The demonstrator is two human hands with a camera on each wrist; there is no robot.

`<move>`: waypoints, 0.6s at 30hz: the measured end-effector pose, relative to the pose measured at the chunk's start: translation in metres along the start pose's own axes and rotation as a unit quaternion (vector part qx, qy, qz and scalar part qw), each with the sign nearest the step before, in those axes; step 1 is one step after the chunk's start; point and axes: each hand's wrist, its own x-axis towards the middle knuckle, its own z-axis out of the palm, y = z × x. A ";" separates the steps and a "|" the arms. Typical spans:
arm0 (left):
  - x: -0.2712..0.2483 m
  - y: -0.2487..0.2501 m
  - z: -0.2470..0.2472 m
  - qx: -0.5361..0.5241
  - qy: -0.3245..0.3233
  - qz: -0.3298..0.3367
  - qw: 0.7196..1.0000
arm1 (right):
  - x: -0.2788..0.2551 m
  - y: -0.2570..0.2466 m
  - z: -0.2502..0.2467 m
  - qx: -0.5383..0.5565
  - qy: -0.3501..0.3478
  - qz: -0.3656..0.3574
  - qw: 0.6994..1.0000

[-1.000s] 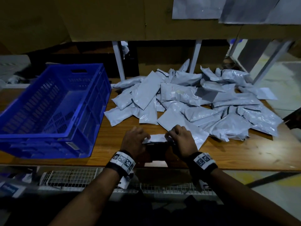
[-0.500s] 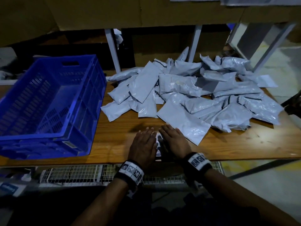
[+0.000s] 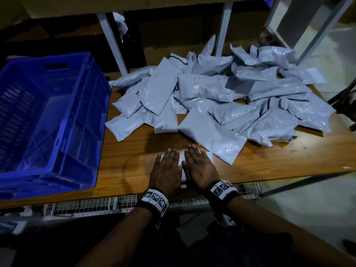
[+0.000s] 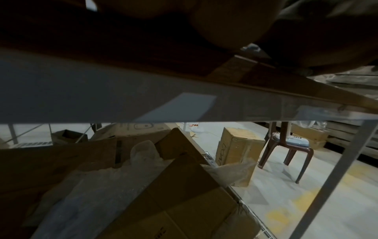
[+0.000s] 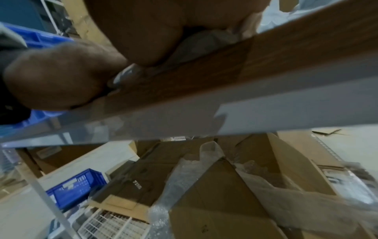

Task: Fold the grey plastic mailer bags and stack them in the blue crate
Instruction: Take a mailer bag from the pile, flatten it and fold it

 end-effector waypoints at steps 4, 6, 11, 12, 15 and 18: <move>0.001 -0.001 0.002 -0.003 0.002 -0.001 1.000 | 0.002 -0.001 0.003 -0.014 -0.001 -0.001 1.000; -0.001 0.000 0.003 0.000 0.003 -0.005 1.000 | 0.000 -0.002 0.003 -0.036 0.010 -0.002 0.999; -0.001 0.001 0.003 0.011 0.013 -0.006 1.000 | -0.002 -0.004 0.007 -0.043 0.033 -0.001 0.999; -0.001 0.001 0.003 0.012 0.010 -0.007 1.000 | -0.002 -0.004 0.007 -0.044 0.030 -0.003 0.999; 0.000 0.002 0.003 0.016 -0.004 -0.019 1.000 | -0.002 -0.004 0.007 -0.052 0.029 -0.016 0.998; 0.001 0.005 0.001 0.017 -0.020 -0.022 0.999 | -0.001 -0.003 0.006 -0.043 0.031 -0.025 0.998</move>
